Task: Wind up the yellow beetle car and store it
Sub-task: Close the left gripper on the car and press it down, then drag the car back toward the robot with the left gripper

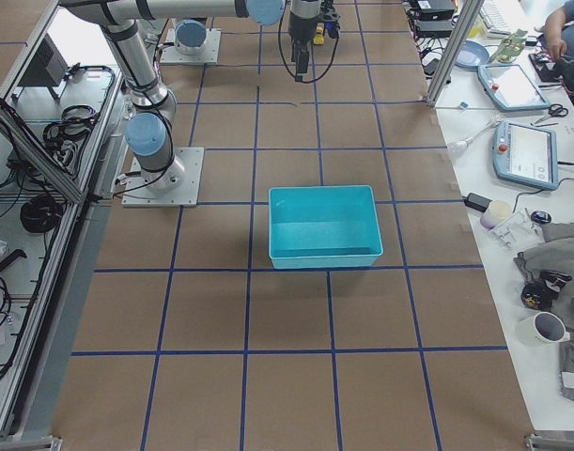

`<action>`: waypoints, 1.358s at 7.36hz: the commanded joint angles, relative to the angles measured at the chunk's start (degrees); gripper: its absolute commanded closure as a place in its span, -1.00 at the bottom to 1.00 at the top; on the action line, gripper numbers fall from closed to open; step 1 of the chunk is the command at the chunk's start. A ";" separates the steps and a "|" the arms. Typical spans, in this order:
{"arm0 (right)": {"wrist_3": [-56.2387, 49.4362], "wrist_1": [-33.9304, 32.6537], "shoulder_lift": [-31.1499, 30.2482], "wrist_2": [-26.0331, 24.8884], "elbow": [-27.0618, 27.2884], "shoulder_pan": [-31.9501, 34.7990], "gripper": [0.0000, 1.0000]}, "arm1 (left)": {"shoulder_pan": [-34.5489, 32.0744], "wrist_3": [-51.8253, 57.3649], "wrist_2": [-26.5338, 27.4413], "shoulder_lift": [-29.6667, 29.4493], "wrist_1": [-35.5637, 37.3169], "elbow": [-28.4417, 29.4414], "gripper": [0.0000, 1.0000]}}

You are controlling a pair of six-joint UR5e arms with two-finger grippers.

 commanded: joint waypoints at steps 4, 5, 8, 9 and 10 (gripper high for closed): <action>-0.09 -0.92 0.18 0.18 0.00 -0.07 -1.00 | 5.00 0.48 -0.26 0.08 3.46 -2.04 0.24; 0.43 -2.48 0.35 0.61 -0.17 -0.24 -1.00 | 5.87 1.09 -0.26 0.08 3.64 -2.04 0.24; -0.36 -7.33 0.71 0.18 0.87 -0.24 -1.00 | 7.02 1.45 -0.17 0.08 4.17 -2.04 0.24; -0.53 -7.33 0.62 0.09 1.05 -0.24 -1.00 | 7.63 1.54 -0.26 0.08 4.17 -2.04 0.23; -0.62 -7.33 0.53 0.09 1.14 -0.24 -1.00 | 8.07 1.54 -0.26 0.08 4.26 -2.04 0.22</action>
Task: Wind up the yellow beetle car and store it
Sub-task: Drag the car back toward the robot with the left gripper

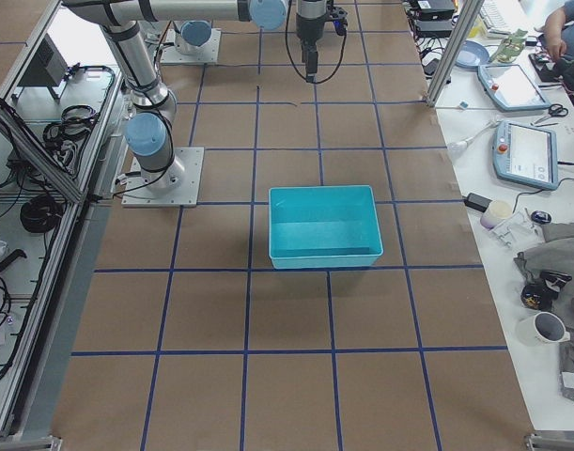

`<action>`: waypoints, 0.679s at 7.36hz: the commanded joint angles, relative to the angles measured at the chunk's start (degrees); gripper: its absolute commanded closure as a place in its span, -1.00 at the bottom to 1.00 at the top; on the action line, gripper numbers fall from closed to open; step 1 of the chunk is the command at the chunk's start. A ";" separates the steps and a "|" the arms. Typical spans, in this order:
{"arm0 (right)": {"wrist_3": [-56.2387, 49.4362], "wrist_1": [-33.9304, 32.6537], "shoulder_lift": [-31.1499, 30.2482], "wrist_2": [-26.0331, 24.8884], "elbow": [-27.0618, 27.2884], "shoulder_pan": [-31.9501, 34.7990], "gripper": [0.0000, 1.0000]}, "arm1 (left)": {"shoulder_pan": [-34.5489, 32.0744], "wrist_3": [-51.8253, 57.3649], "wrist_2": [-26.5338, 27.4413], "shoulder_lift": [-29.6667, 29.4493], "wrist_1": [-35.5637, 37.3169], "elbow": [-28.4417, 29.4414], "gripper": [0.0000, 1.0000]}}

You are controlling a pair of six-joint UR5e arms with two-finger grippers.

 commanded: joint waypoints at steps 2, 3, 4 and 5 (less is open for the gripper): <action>-0.23 0.07 -0.08 -0.04 0.28 0.00 -1.00 | 0.71 2.22 0.07 -0.04 0.36 0.17 0.21; -0.32 0.08 -0.08 -0.04 0.28 0.00 -1.00 | 1.14 3.54 0.07 -0.13 1.15 -0.01 0.20; -0.32 0.08 -0.08 -0.04 0.37 0.00 -1.00 | 1.15 3.64 -0.02 -0.13 1.24 0.08 0.16; -0.40 0.08 -0.17 -0.04 0.37 0.00 -1.00 | 1.15 3.65 -0.10 -0.13 1.33 0.08 -0.24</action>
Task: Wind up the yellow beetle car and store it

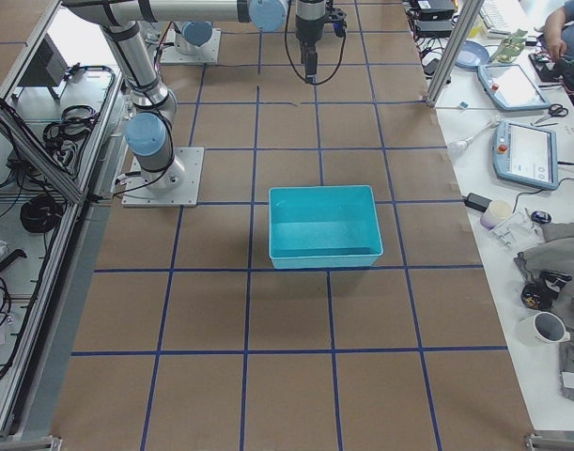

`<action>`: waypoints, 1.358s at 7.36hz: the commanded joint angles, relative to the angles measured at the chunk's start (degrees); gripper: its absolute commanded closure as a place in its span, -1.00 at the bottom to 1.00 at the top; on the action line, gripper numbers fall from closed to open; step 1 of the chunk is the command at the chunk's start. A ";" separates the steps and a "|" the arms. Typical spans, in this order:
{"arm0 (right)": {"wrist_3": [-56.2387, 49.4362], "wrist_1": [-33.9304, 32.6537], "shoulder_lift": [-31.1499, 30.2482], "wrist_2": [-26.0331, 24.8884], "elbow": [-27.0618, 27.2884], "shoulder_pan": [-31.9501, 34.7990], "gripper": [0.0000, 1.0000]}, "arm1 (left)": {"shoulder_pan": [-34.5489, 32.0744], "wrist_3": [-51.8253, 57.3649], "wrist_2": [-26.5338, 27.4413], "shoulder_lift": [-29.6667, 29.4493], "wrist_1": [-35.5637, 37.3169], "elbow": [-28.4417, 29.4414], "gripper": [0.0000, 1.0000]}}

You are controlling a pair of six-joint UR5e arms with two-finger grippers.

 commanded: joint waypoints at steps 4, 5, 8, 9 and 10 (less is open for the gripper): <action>-0.08 0.09 0.03 0.00 0.04 0.00 -1.00 | 0.05 0.01 0.16 -0.01 0.28 0.29 -1.00; -0.08 0.09 -0.14 -0.09 0.04 0.00 -1.00 | 0.05 -0.08 0.16 -0.10 0.28 0.20 -1.00; -2.00 0.27 -0.06 -0.09 0.04 0.00 -1.00 | 0.05 -0.34 0.08 -0.01 0.28 0.37 -1.00; -2.45 0.27 0.03 -0.17 0.13 0.00 -1.00 | 0.05 -0.34 0.08 -0.01 0.37 0.46 -1.00; -2.36 -0.08 0.20 -1.13 0.13 0.00 -1.00 | 0.05 -0.25 0.16 -0.01 0.37 0.55 -1.00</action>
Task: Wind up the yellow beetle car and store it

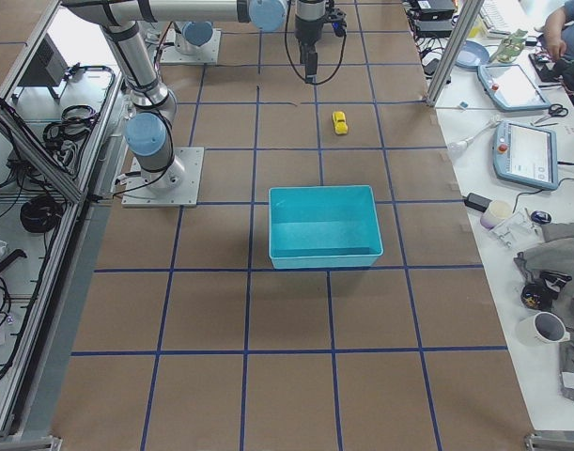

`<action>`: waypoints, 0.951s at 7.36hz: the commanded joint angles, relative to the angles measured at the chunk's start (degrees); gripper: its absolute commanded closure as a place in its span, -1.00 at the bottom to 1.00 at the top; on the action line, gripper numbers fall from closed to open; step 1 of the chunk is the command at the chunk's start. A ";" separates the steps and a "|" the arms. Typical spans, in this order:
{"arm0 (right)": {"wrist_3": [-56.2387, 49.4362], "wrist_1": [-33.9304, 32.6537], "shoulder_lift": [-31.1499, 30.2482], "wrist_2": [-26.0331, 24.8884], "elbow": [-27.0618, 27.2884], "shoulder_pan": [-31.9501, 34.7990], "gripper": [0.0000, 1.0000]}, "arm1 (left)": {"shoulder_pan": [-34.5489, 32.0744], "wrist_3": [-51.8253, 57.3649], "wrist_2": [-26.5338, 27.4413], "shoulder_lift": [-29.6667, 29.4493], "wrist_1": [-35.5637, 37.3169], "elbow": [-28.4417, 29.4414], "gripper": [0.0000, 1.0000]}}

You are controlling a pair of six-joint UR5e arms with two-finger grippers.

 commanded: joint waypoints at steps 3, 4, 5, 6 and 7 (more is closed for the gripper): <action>-0.68 -0.45 2.82 -3.16 0.30 -2.71 -1.00 | 0.00 0.06 0.15 0.00 0.03 0.29 -1.00; -3.90 -0.62 2.99 -2.72 0.30 -3.68 -1.00 | 0.00 0.06 0.15 0.00 0.03 0.29 -1.00; -12.72 -1.32 3.25 -2.28 0.30 -4.82 -1.00 | 0.00 0.06 0.15 0.00 0.38 0.20 -1.00; -22.99 -7.15 4.65 -2.28 0.30 -6.40 -1.00 | 0.00 0.06 0.15 0.18 0.47 0.46 -1.00; -33.01 -12.69 7.53 -2.72 0.30 -6.85 -1.00 | 0.00 -2.38 0.15 1.05 1.26 0.81 -1.00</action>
